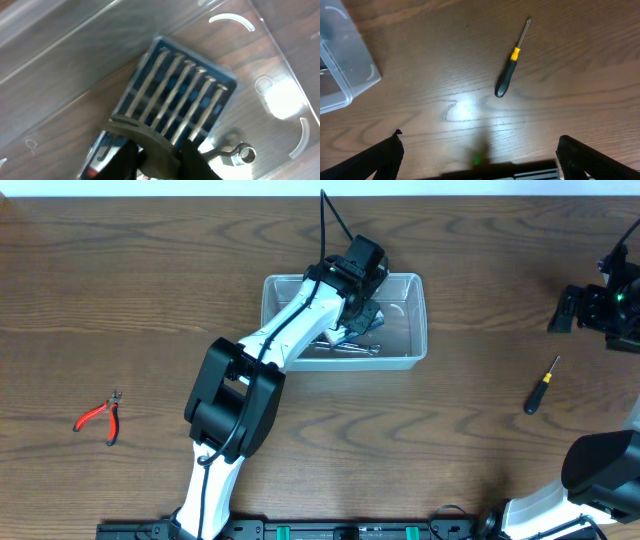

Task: Pack container
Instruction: 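Lower the hammer into the container and open the left gripper, then move the left gripper to the red-handled pliers and grasp them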

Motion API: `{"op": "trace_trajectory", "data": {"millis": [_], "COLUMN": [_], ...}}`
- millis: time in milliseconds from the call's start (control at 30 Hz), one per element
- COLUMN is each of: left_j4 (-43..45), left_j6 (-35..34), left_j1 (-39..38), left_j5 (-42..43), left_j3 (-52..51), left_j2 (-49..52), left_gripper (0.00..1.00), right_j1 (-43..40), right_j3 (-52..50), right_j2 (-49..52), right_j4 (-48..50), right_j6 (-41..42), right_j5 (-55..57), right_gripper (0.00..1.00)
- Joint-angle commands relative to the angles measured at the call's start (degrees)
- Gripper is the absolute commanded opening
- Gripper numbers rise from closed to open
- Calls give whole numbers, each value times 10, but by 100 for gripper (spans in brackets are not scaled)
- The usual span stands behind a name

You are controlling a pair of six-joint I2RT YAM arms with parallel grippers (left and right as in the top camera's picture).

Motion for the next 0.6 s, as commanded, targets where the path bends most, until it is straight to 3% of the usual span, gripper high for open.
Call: {"op": "trace_trajectory", "data": {"millis": [0, 333, 567], "left_j4": [-3, -3, -35], "left_j6": [-6, 4, 10], "left_j1": [6, 6, 12], "left_j5": [-1, -2, -88], "left_j3": [12, 12, 12], "left_j2": [5, -16, -117], "left_gripper": [39, 67, 95], "right_j1": [6, 6, 6], "right_j3": [-3, -3, -3], "right_j2": [0, 0, 0], "right_j4": [0, 0, 0], "right_j6": [-6, -6, -6], "right_j5": [-5, -5, -5], "right_gripper": [99, 99, 99]}}
